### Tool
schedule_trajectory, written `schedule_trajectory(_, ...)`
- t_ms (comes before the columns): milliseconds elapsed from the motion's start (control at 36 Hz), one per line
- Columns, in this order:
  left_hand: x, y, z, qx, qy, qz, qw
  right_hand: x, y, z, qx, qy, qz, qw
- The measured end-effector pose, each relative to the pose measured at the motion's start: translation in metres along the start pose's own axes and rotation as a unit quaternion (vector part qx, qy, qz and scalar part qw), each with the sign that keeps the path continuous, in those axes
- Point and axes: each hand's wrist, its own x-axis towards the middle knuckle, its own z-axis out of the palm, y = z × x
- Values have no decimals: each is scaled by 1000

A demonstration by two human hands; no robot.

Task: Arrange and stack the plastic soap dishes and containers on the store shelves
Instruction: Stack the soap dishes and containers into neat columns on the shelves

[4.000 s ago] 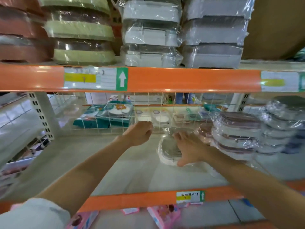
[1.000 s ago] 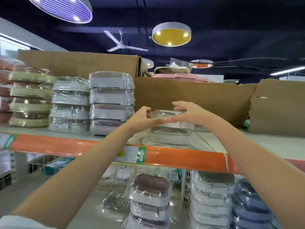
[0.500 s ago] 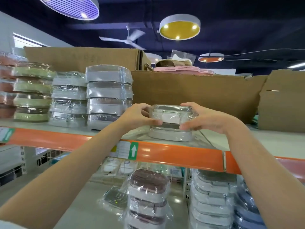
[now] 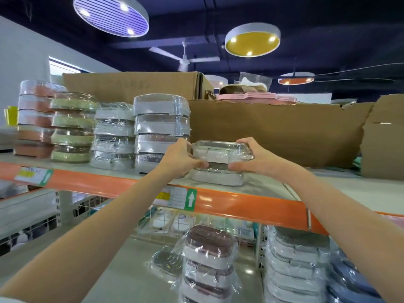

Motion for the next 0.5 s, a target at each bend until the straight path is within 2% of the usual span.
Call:
schedule_trajectory(83,-5,1,-1,-7,7,6,1000,-1,1,1,-22,7,-9,1000)
schedule_trajectory(222,-6,2,3,66,16,33,997,-5,-2,2,-75,12,-19,997)
schedule_trajectory(500,-17,7,-5,123,0,40,992,-23,-21,-5,-140,33,-7,990)
